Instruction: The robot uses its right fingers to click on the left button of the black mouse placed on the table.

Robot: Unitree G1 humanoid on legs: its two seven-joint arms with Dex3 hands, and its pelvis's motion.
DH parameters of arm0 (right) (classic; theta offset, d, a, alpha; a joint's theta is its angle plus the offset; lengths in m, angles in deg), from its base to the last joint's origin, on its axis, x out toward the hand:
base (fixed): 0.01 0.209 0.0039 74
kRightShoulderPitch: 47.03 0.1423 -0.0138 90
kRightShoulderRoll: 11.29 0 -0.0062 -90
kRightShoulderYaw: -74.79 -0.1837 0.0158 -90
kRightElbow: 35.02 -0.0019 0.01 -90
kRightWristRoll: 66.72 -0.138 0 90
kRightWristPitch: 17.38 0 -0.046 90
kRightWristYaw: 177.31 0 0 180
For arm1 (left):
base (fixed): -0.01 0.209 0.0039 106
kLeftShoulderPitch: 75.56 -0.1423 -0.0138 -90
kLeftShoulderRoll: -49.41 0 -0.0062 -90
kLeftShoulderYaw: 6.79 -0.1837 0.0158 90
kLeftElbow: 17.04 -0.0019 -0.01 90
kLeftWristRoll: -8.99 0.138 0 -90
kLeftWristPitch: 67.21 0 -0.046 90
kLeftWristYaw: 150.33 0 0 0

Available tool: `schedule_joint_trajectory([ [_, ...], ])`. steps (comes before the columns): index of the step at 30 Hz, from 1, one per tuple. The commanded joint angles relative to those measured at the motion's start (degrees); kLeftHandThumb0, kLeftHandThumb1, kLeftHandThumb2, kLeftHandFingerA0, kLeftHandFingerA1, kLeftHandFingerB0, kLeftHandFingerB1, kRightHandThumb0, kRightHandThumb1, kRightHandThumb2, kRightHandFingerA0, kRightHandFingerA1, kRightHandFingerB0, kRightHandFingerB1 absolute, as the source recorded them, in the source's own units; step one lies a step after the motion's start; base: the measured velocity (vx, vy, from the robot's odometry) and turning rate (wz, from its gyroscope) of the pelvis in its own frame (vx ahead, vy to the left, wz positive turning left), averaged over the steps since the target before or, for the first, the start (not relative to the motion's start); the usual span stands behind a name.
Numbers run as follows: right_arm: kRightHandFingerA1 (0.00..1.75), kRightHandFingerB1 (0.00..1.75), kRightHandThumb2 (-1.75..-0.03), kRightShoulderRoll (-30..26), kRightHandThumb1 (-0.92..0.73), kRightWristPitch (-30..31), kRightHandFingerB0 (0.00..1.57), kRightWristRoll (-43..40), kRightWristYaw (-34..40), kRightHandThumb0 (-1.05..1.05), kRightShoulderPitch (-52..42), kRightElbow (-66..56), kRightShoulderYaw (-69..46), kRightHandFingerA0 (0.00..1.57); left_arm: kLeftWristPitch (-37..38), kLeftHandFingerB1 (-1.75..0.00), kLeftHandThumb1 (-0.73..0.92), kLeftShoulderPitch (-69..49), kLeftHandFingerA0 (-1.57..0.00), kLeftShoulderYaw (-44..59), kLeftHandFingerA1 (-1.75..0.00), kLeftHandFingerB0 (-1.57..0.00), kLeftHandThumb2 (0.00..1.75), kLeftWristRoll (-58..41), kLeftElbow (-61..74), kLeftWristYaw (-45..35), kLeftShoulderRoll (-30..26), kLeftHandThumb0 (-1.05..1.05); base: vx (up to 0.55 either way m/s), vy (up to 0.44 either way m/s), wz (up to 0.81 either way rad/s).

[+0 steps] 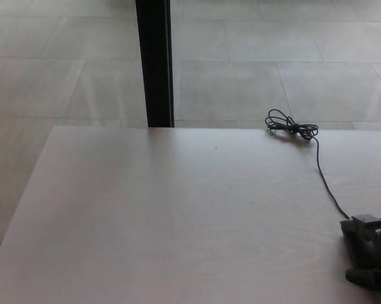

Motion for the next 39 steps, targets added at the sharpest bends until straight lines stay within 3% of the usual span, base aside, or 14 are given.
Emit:
schedule_joint_trajectory([
  [1,0.57,0.52,-1.08,1.3,-0.68,-0.2,0.36,0.2,-1.7,-0.69,0.8,4.1,0.6,0.36,0.1,-0.56,0.92,-0.5,-0.72,0.8,-0.57,-0.68,0.86,-1.8,-0.3,-0.3,-1.2,-0.88,0.0,0.0,0.0],
  [8,0.58,0.54,-1.06,2.1,-0.67,-1.4,0.39,-0.1,0.8,-0.67,1.6,9.7,0.2,0.36,0.4,-0.57,0.92,-0.6,-0.72,0.8,-0.57,-0.67,0.86,-1.7,-0.5,0.7,-1.3,-0.87,0.0,0.0,0.0],
  [9,0.46,0.37,-0.66,2.2,-0.85,-1.4,0.44,-0.2,0.8,-0.7,1.6,10.0,0.1,0.41,0.6,-0.57,0.92,-0.5,-0.74,0.9,-0.58,-0.66,0.87,-1.7,-0.6,1.0,-1.2,-0.87,0.0,0.0,0.0],
  [10,0.55,0.51,-1.09,2.5,-0.73,-1.0,0.35,-1.1,-0.2,-0.74,1.5,10.0,-0.4,0.32,0.3,-0.57,0.92,-0.6,-0.75,1.1,-0.58,-0.68,0.83,-2.1,-0.2,0.9,-1.1,-0.85,0.0,0.0,0.0],
  [11,0.45,0.37,-0.66,2.7,-0.86,-1.1,0.42,-1.6,-0.5,-0.71,1.4,10.2,-0.7,0.38,0.4,-0.57,0.92,-0.7,-0.75,1.1,-0.59,-0.68,0.85,-2.1,-0.1,0.9,-1.0,-0.85,0.0,0.0,0.0],
  [16,0.49,0.37,-0.64,4.8,-0.87,-1.4,0.44,-3.6,1.2,-0.73,1.1,13.0,-3.1,0.51,1.3,-0.55,0.92,-0.8,-0.74,0.8,-0.56,-0.67,0.86,-1.7,-1.1,1.0,-1.0,-0.86,0.0,0.0,0.0],
  [22,0.45,0.38,-0.66,6.8,-0.89,-2.1,0.43,-5.0,2.0,-0.74,1.4,16.2,-4.1,0.48,1.7,-0.56,0.92,-1.1,-0.71,1.1,-0.56,-0.63,0.87,-2.1,-0.5,0.3,-1.1,-0.9,0.0,0.0,0.0],
  [26,0.45,0.38,-0.68,7.8,-0.91,-3.3,0.41,-6.4,1.7,-0.74,0.8,18.0,-5.0,0.46,2.5,-0.58,0.92,-1.5,-0.72,0.8,-0.57,-0.71,0.84,-1.6,-0.6,0.5,-1.0,-0.86,0.0,0.0,0.0],
  [27,0.48,0.4,-0.75,7.9,-0.82,-3.2,0.36,-6.5,1.5,-0.79,0.6,18.3,-5.0,0.45,2.5,-0.57,0.92,-1.3,-0.73,1.0,-0.58,-0.68,0.86,-1.9,-0.6,0.3,-1.0,-0.87,0.0,0.0,0.0],
  [32,0.45,0.37,-0.67,7.8,-0.91,-5.0,0.37,-6.9,0.3,-0.75,-0.4,19.1,-4.7,0.38,2.1,-0.58,0.92,-0.7,-0.73,1.0,-0.58,-0.68,0.86,-2.0,-0.5,0.3,-1.0,-0.88,0.0,0.0,0.0],
  [33,0.59,0.48,-1.12,7.4,-0.71,-4.9,0.22,-6.3,0.2,-0.69,-0.4,18.8,-4.1,0.37,1.9,-0.58,0.92,-0.6,-0.73,1.2,-0.58,-0.68,0.86,-2.3,-0.4,0.0,-1.0,-0.89,0.0,0.0,0.0],
  [35,0.59,0.48,-1.12,6.9,-0.71,-5.4,0.22,-5.9,0.8,-0.69,-0.5,18.6,-3.6,0.37,1.5,-0.58,0.92,-0.4,-0.73,1.4,-0.58,-0.68,0.86,-2.6,-0.3,-0.3,-1.0,-0.89,0.0,0.0,0.0],
  [36,0.49,0.39,-0.66,6.0,-0.88,-6.6,0.4,-4.6,2.9,-0.74,-0.3,18.9,-2.9,0.41,2.5,-0.58,0.92,-0.6,-0.74,1.0,-0.58,-0.66,0.89,-1.9,0.0,0.5,-0.8,-0.9,0.0,0.0,0.0],
  [39,0.46,0.37,-0.67,4.6,-0.89,-5.2,0.38,-3.2,1.7,-0.74,0.6,18.4,-1.3,0.38,2.3,-0.58,0.92,-0.4,-0.77,1.8,-0.59,-0.68,0.86,-2.9,0.0,0.0,-0.7,-0.86,0.0,0.0,0.0],
])
